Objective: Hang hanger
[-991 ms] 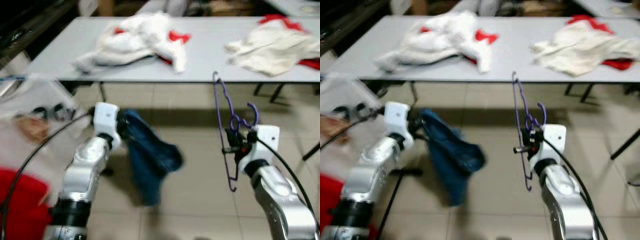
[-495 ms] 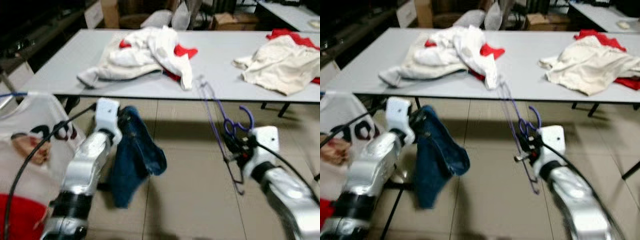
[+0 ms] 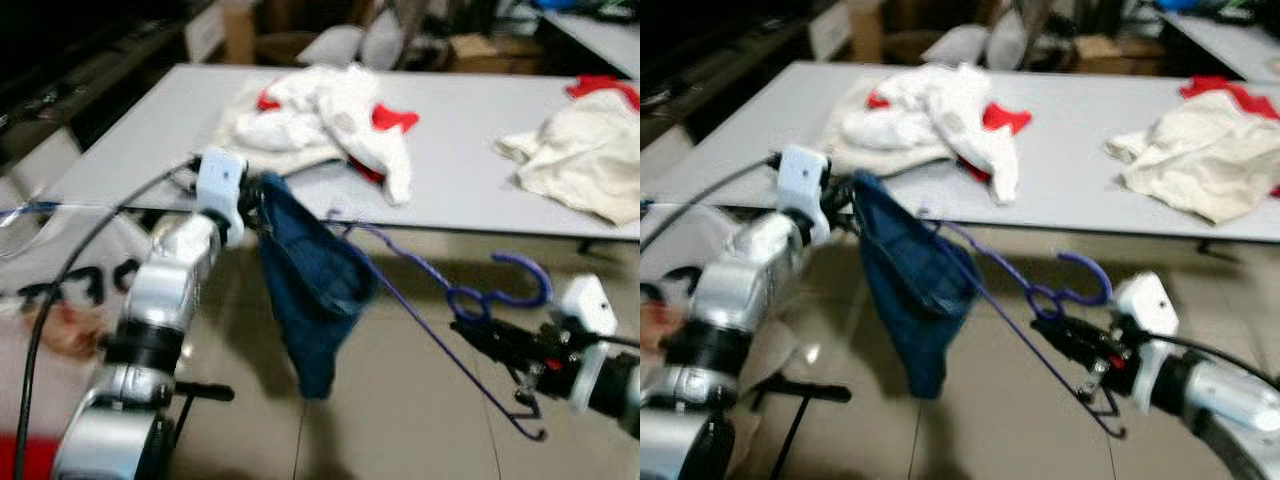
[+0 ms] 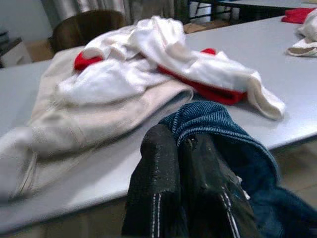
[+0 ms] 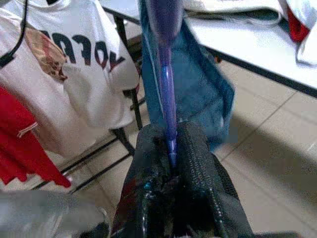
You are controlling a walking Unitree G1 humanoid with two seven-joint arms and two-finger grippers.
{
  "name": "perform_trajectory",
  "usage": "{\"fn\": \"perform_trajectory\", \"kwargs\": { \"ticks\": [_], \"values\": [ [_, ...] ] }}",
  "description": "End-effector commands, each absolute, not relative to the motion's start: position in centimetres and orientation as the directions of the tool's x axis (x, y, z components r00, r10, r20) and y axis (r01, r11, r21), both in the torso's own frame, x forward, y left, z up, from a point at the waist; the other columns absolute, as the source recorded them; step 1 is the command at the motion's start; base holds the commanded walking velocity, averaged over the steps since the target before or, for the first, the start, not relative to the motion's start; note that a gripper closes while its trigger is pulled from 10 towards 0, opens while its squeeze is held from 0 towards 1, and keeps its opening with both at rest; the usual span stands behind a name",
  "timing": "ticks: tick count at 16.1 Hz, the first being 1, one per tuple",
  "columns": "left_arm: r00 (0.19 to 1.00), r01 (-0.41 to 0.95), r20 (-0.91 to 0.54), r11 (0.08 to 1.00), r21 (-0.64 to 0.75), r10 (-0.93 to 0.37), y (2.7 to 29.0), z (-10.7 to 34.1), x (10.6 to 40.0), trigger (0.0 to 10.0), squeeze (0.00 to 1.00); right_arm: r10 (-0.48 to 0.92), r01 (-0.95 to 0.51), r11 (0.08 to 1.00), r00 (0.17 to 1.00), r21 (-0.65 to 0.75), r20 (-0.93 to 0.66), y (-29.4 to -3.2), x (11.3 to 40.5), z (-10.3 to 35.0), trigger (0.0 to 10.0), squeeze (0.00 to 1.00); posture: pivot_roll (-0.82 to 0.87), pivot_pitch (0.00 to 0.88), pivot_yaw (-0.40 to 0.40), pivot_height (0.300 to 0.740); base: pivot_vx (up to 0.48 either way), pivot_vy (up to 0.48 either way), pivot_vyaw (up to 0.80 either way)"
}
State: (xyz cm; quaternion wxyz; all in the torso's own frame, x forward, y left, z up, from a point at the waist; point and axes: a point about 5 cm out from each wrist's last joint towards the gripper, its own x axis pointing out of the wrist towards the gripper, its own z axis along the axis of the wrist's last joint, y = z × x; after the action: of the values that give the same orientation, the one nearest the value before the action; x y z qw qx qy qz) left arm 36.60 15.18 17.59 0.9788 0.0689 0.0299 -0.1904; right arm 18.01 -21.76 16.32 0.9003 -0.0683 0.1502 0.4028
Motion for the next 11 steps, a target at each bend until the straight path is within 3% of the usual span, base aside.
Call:
{"fn": "perform_trajectory", "kwargs": {
  "ticks": [1,6,9,11],
  "values": [
    [0.909,0.411,0.01,0.898,0.16,-0.417,13.9,20.3,37.3,10.0,0.0,0.738,-0.773,0.634,0.601,0.011,-0.309,-21.6,17.7,17.2,10.0,0.0,-0.09,0.0,0.036,0.74,0.405,0.0,0.0],
    [0.838,0.497,0.117,0.835,0.237,-0.533,11.6,25.5,39.1,10.0,0.0,0.772,-0.831,0.553,0.486,0.057,-0.409,-21.0,16.8,16.5,10.0,0.0,-0.09,0.0,0.034,0.74,0.408,0.0,0.0],
    [0.752,0.581,0.233,0.787,0.209,-0.617,9.8,28.9,38.1,10.0,0.0,0.725,-0.816,0.578,0.518,-0.007,-0.454,-20.6,18.2,15.7,10.0,0.0,-0.09,0.0,0.044,0.74,0.405,0.0,0.0],
    [0.728,0.598,0.269,0.776,0.2,-0.63,10.0,29.9,37.0,10.0,0.0,0.678,-0.784,0.619,0.565,-0.049,-0.47,-20.6,19.7,15.4,10.0,0.0,-0.09,0.0,0.044,0.74,0.405,0.0,0.0]
  ]
}}
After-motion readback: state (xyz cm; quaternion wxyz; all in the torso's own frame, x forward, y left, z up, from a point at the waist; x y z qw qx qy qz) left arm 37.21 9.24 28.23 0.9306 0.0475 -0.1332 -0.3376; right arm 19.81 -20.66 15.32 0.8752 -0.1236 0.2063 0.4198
